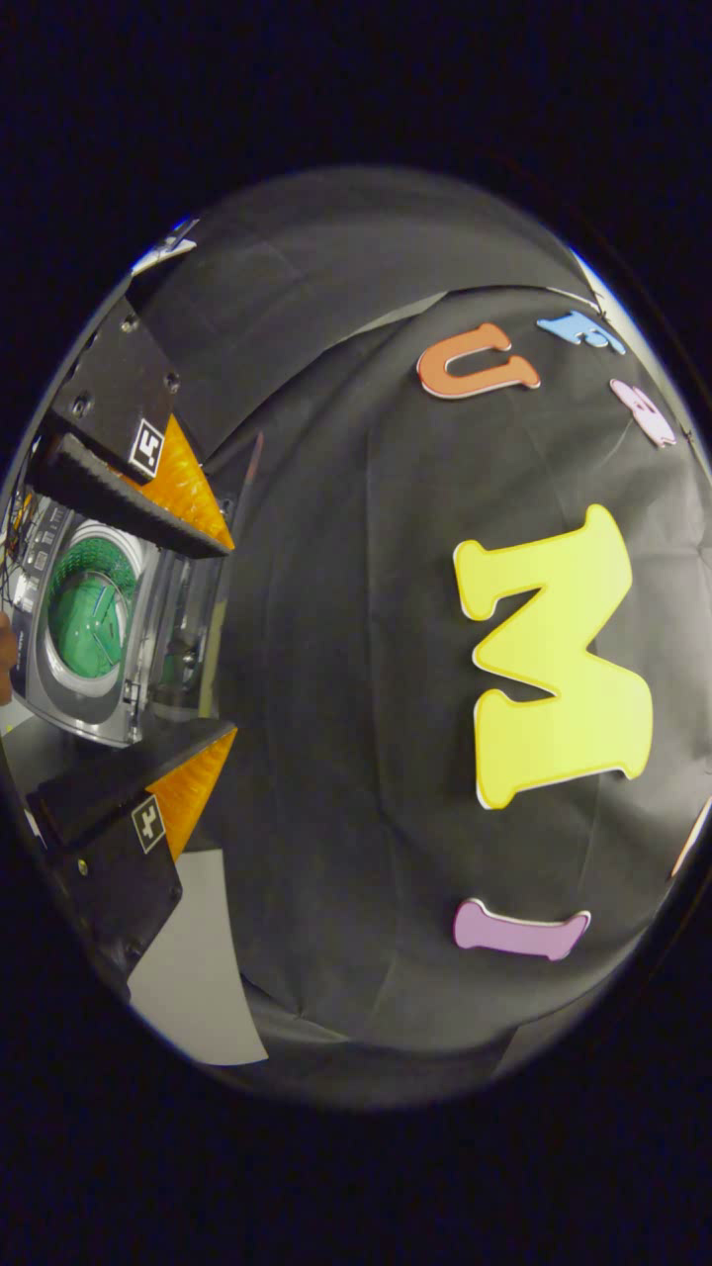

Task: Put the clothes into the washing machine and then close the washing machine lid.

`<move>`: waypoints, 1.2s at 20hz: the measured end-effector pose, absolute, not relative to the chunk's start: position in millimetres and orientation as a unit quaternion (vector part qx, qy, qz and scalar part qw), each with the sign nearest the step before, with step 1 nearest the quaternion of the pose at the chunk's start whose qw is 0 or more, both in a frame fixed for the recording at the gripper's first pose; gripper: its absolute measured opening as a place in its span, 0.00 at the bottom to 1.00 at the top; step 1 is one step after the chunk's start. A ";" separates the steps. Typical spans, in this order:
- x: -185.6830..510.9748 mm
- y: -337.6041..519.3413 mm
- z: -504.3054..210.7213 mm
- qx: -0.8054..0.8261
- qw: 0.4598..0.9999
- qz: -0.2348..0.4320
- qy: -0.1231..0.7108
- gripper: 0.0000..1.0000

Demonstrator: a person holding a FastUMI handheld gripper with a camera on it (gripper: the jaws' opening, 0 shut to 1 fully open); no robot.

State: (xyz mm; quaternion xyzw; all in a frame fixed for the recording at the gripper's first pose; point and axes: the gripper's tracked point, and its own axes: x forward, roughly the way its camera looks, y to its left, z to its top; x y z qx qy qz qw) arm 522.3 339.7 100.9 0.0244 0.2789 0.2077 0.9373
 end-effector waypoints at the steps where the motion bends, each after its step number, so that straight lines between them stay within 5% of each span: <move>1: 532.9 349.2 96.7 0.023 0.936 0.207 0.284 1.00; 15: 597.7 424.2 12.8 0.031 0.905 0.177 0.385 1.00; 24: 595.8 422.0 15.1 0.027 0.921 0.156 0.356 1.00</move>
